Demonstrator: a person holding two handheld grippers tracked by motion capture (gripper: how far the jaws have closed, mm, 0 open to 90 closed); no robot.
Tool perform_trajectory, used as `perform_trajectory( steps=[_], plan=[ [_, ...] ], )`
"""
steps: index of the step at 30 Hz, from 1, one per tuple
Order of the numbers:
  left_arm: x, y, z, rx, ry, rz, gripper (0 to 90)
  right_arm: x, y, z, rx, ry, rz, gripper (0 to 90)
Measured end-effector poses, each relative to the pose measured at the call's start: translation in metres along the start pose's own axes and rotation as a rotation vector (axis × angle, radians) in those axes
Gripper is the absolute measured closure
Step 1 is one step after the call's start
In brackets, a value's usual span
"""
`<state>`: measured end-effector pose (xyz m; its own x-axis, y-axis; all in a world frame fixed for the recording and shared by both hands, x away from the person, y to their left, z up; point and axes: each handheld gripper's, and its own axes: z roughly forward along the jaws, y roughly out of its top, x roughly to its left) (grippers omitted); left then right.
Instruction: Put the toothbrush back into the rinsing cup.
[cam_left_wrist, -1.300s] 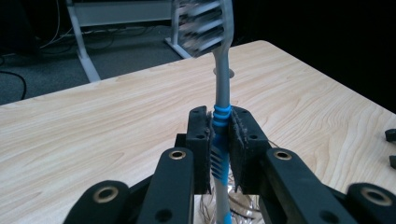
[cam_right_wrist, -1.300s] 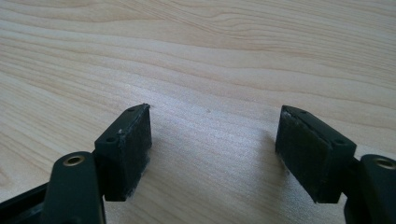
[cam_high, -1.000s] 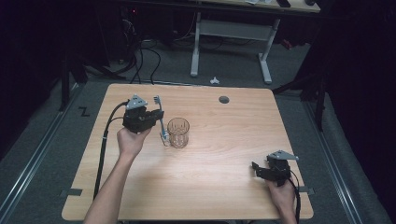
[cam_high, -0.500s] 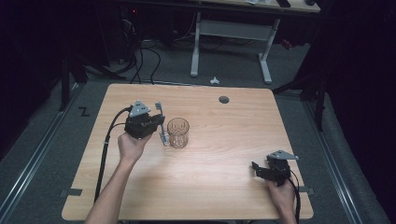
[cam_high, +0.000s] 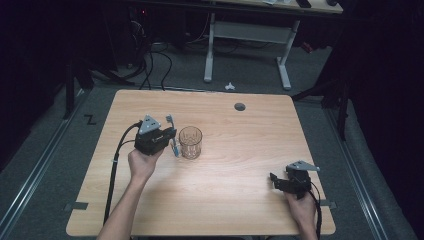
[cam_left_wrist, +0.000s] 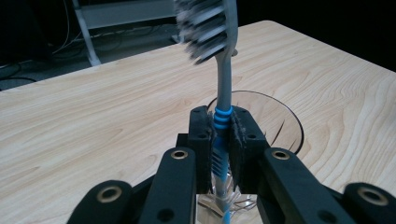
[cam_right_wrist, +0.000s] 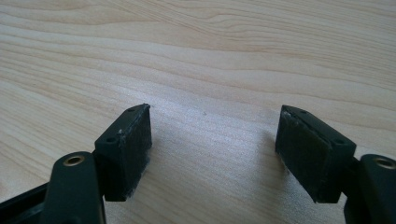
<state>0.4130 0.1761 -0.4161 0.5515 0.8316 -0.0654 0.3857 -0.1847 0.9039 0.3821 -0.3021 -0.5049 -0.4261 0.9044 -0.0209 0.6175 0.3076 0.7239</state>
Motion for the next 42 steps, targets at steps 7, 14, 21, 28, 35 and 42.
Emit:
perform_trajectory(
  steps=[7, 14, 21, 28, 35, 42],
  plan=[
    [-0.008, -0.007, 0.003, -0.019, 0.03, 0.051, 80.7, 0.0, 0.0, 0.0, 0.001, -0.004, 0.003, 27.1],
    [-0.009, -0.012, 0.004, -0.034, 0.047, 0.037, 80.7, 0.0, 0.0, 0.0, 0.0, -0.002, 0.0, 26.9],
    [-0.006, -0.014, 0.001, -0.025, 0.056, 0.033, 80.7, 0.0, 0.0, 0.0, 0.0, -0.002, 0.0, 27.0],
    [-0.005, -0.016, 0.003, -0.007, 0.054, 0.011, 80.5, 0.0, 0.0, 0.0, 0.0, -0.002, 0.0, 27.0],
    [-0.003, -0.017, 0.007, 0.014, 0.042, -0.003, 80.2, 0.0, 0.0, 0.0, 0.0, -0.003, 0.002, 27.0],
    [0.0, -0.018, 0.012, 0.05, 0.019, -0.055, 74.9, 0.0, 0.0, 0.0, 0.0, -0.006, 0.005, 27.1]
  ],
)
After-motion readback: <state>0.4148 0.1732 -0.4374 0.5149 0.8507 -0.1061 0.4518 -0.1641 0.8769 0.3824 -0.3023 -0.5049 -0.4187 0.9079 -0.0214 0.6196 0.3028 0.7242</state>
